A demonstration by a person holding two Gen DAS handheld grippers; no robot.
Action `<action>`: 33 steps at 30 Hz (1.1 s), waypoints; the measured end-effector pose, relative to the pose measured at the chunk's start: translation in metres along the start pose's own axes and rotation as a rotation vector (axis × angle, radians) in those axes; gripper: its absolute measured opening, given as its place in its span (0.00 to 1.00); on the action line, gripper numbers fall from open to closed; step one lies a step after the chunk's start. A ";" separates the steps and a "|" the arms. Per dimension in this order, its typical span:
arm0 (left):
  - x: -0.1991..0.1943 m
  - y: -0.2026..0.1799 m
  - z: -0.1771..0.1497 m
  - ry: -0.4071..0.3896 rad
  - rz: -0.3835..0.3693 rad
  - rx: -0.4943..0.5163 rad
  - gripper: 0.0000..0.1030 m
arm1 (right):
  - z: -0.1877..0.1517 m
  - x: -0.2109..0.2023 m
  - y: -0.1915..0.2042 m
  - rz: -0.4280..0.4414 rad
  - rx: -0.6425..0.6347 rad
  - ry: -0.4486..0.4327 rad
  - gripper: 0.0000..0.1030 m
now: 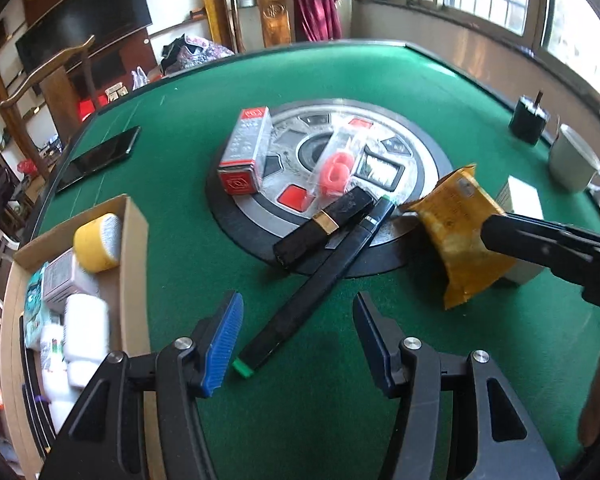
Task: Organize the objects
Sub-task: 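Grasp the yellow cracker bag with the right gripper while the left grasps the green-capped black marker, then carry the cracker bag and black marker over the tray with both grippers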
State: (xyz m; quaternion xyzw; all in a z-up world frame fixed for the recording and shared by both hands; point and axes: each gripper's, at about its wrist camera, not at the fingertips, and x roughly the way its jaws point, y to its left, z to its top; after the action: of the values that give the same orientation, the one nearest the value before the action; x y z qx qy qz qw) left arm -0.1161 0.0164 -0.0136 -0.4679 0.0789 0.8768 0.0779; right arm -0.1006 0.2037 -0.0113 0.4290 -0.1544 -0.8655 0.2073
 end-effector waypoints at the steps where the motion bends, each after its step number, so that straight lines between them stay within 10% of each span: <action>1: 0.005 -0.002 0.001 0.009 -0.005 0.004 0.56 | -0.001 0.002 -0.002 0.006 0.002 0.008 0.31; 4: 0.014 -0.006 0.003 -0.002 -0.017 0.003 0.54 | 0.002 0.005 0.000 0.010 -0.010 0.013 0.31; 10: 0.009 -0.025 -0.001 -0.027 -0.040 0.033 0.13 | 0.002 0.003 -0.004 -0.039 -0.025 0.006 0.31; 16: -0.011 -0.020 -0.031 -0.040 -0.080 -0.056 0.13 | 0.003 0.005 0.003 -0.060 -0.053 0.007 0.32; 20: -0.014 -0.012 -0.037 -0.052 -0.059 -0.080 0.13 | 0.007 0.017 0.015 -0.089 -0.046 0.035 0.54; 28: -0.011 -0.009 -0.037 -0.075 -0.054 -0.091 0.13 | 0.011 0.055 0.041 -0.396 -0.211 0.088 0.55; 33: -0.011 -0.013 -0.038 -0.088 -0.035 -0.075 0.13 | 0.007 0.052 0.039 -0.437 -0.240 0.059 0.48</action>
State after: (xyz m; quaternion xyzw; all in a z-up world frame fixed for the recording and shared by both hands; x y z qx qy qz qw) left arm -0.0770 0.0202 -0.0263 -0.4330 0.0340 0.8973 0.0790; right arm -0.1262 0.1454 -0.0251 0.4495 0.0519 -0.8891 0.0688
